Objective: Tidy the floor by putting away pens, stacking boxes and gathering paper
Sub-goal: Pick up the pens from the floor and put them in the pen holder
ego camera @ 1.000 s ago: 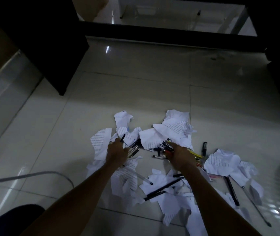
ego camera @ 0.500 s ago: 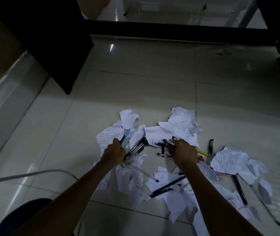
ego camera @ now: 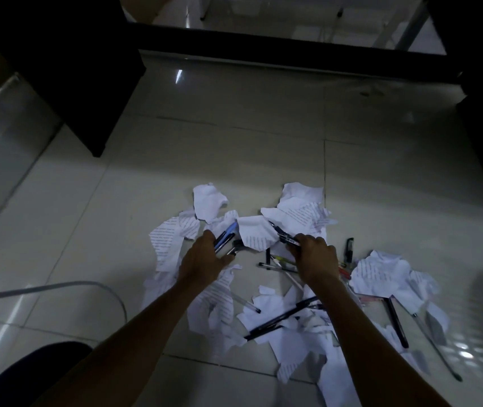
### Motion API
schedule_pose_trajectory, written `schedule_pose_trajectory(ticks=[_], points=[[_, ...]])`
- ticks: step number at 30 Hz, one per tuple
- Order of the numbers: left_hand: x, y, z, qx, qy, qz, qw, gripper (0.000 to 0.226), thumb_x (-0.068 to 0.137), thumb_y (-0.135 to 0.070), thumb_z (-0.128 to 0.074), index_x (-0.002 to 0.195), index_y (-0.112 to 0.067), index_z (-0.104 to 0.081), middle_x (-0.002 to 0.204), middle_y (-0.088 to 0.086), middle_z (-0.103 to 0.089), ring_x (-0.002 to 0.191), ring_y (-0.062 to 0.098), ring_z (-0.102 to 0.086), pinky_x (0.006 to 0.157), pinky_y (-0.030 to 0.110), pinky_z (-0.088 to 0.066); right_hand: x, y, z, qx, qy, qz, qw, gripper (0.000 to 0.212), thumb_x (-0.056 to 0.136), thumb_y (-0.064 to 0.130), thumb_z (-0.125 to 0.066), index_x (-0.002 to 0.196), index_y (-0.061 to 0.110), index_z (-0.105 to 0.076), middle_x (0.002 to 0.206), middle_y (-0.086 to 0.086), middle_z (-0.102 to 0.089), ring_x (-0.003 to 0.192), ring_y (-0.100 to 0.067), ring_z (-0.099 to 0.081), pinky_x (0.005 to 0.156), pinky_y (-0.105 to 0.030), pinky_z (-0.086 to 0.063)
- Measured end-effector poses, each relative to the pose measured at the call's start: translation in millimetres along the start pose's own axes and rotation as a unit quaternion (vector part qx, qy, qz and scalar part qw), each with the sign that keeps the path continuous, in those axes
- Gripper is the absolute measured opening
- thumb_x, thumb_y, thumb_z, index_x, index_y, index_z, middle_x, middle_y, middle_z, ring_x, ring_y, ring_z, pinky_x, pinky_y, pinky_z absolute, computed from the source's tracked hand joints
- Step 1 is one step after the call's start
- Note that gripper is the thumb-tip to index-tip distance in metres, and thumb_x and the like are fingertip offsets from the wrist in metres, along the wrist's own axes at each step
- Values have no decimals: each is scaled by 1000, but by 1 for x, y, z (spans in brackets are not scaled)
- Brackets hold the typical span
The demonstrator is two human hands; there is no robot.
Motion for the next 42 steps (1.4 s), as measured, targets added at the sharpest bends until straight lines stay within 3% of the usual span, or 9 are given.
schedule_pose_trajectory(ticks=[5,7,13,18,24,28,31,34,42], points=[[0,2,-4,75,9,10,997,65,75,-52,-71,125,-17,-49,118,8,-54,106,28,-59,76,30,-42,-4,2,3,35,35,-5,999,37,98,45,-38,115,17,-56,110,-11,-66,101,-32,-62,78,-33,-45],[1,3,-5,91,9,12,996,65,76,-52,-69,126,-16,-48,119,9,-54,107,29,-59,79,33,-45,-5,1,3,31,42,-9,999,37,98,44,-38,116,17,-56,111,-11,-66,103,-32,-62,77,-33,-45],[5,-2,-9,89,27,2,996,41,79,-39,-67,107,-11,-57,106,10,-62,96,30,-62,76,35,-47,-3,-1,3,96,86,-7,992,28,93,35,-52,114,17,-56,111,-13,-64,104,-32,-60,79,-33,-45],[5,-3,-12,134,33,-11,990,25,81,-28,-59,96,-8,-55,99,13,-63,92,33,-63,73,34,-47,-7,-1,4,140,107,-12,984,38,79,33,-72,108,14,-57,105,-13,-67,101,-32,-61,77,-33,-47],[3,-1,-11,133,58,9,989,27,82,-30,-58,93,-9,-47,92,10,-56,93,32,-60,68,29,-39,-9,0,-2,163,152,-21,975,49,56,28,-89,100,31,-65,95,3,-72,93,-17,-67,82,-31,-54],[5,-10,-6,128,45,21,991,35,88,-38,-54,103,-7,-52,97,11,-60,88,29,-59,70,29,-41,-10,6,-1,128,131,-17,983,38,66,18,-83,98,25,-63,106,-7,-65,101,-26,-63,80,-30,-47],[7,-17,-6,144,23,8,989,42,91,-44,-48,110,-7,-54,103,12,-63,94,31,-62,75,32,-46,-10,8,1,119,112,-8,987,30,77,19,-76,88,29,-50,115,-15,-56,106,-33,-59,83,-34,-46],[9,-24,-6,146,7,-8,989,43,91,-46,-46,110,-8,-55,102,12,-65,92,31,-63,76,33,-49,-8,4,-6,118,92,-5,989,39,82,27,-71,113,10,-56,110,-17,-58,102,-34,-61,81,-35,-47],[16,-43,-18,134,25,-65,988,41,96,-41,-45,114,-4,-51,108,18,-65,99,36,-62,80,39,-49,-10,-4,-4,156,88,-8,984,27,84,46,-62,92,20,-67,93,-12,-66,89,-29,-66,71,-30,-48]])
Point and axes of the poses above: each hand's wrist, its own x-axis towards the middle knuckle, its own z-axis out of the back of the hand, y = z × x, the point moved 1 cm from there along x, towards the middle knuckle
